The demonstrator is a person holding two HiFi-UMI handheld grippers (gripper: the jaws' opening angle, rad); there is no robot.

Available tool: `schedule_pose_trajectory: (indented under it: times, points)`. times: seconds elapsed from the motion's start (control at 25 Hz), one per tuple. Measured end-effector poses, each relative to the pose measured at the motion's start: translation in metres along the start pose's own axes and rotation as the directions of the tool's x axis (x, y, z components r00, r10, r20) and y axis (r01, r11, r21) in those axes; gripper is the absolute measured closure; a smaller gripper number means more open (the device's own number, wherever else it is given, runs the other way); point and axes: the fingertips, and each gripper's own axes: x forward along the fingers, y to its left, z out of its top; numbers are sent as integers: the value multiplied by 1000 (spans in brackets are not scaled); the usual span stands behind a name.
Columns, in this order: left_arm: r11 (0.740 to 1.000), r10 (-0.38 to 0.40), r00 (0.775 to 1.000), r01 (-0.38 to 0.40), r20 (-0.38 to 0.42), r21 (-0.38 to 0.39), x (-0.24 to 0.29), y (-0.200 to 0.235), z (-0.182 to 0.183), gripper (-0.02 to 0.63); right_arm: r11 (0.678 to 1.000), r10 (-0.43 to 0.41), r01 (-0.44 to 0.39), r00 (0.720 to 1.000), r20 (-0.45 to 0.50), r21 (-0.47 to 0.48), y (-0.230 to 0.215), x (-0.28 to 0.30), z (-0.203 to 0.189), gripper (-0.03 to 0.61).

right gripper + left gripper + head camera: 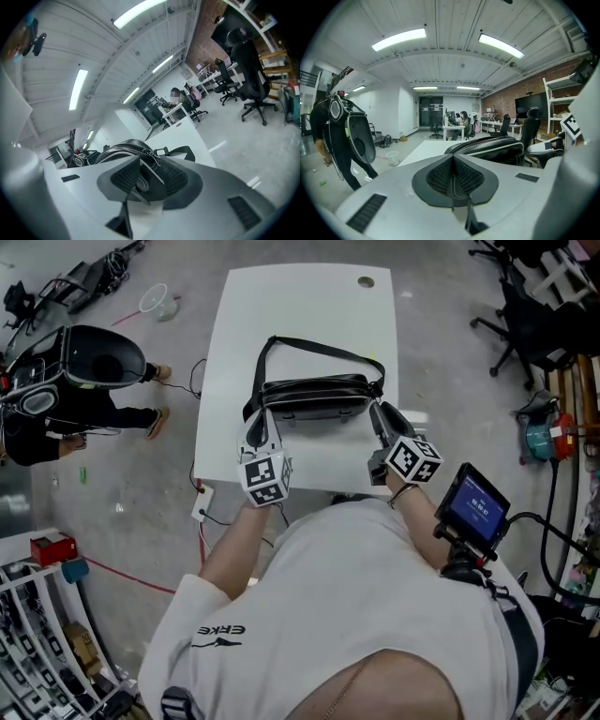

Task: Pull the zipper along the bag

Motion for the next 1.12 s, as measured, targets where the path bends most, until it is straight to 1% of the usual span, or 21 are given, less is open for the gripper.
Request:
schedule_pose_trajectory:
  times: [0.08, 0.16, 0.28, 0.48, 0.64, 0.72, 0.84, 0.88, 0.92, 0.96, 1.12]
  points:
    - [1000, 5, 1000, -5, -11, 4, 10, 0, -3, 609, 999, 9, -9, 1000, -5, 33, -10, 10, 0, 454]
    - [1000, 9, 1000, -9, -17, 8, 11, 4, -2, 609, 998, 20, -19, 1000, -7, 68, -11, 15, -1, 439]
    - [1000, 13, 1000, -13, -14, 13, 9, 8, 2, 610, 993, 38, -38, 999, 3, 110, -10, 14, -3, 434]
    - [1000, 11, 1000, -10, -8, 24, 11, 10, 9, 609, 979, 28, -33, 999, 28, 203, -17, 11, -1, 434]
    - [999, 5, 1000, -5, -9, 33, 15, 8, 12, 609, 960, 76, -89, 995, 56, 267, -16, 14, -1, 434]
    - [999, -1, 1000, 1, -10, 39, 17, 7, 12, 609, 952, 89, -105, 994, 66, 288, -15, 16, 0, 436]
    - [999, -10, 1000, 11, -14, 44, 21, 4, 10, 609, 950, 89, -102, 994, 57, 295, -17, 16, -1, 440]
    - [999, -14, 1000, 14, -13, 46, 22, 2, 10, 609, 951, 84, -96, 995, 55, 293, -18, 15, 0, 458]
    - [999, -17, 1000, 18, -12, 48, 23, 1, 10, 609, 953, 78, -91, 995, 56, 290, -19, 13, 2, 503]
    - [999, -21, 1000, 21, -11, 49, 25, 0, 10, 609, 954, 74, -87, 996, 59, 286, -19, 12, 4, 534]
    - [998, -31, 999, 32, -12, 54, 30, -1, 9, 609, 962, 69, -83, 996, 63, 262, -17, 12, 8, 558]
